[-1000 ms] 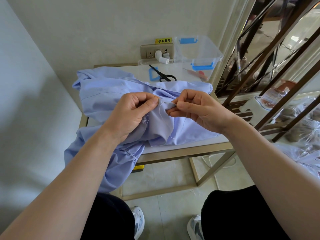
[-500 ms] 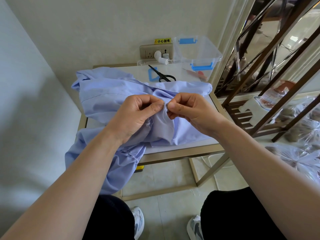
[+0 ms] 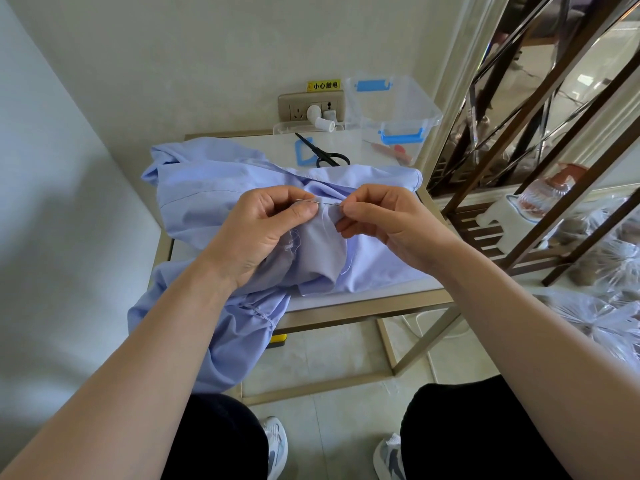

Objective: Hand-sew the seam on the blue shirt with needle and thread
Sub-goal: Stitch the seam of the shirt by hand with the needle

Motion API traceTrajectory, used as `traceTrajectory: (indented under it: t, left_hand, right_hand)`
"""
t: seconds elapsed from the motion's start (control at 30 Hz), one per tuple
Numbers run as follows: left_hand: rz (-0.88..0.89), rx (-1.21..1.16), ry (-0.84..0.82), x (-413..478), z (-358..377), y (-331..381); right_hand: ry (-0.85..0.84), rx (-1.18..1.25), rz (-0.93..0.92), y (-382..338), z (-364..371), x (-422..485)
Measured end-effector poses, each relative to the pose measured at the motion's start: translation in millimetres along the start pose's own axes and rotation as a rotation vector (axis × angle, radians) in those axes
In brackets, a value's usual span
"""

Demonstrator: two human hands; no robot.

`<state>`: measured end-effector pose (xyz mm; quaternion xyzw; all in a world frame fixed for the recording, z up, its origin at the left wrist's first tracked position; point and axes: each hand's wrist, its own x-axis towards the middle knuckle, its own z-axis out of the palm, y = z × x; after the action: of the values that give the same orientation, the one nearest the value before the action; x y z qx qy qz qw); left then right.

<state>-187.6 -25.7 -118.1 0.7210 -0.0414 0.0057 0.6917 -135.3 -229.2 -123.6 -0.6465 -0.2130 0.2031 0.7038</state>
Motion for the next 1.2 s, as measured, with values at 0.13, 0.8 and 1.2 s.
traceTrajectory:
  t: [0.13,0.8,1.2]
  left_hand:
    - [-0.007,0.073,-0.058,-1,3,-1]
    - [-0.036,0.225,0.044,-1,9,0]
    - [-0.019,0.258,0.234,0,5,0]
  right_hand:
    - [0.012,-0.037,-0.019,1,5,-1]
    - [0.147,-0.742,-0.521,-5,25,-4]
    - [-0.771,0.032,0.368,-33,5,-22]
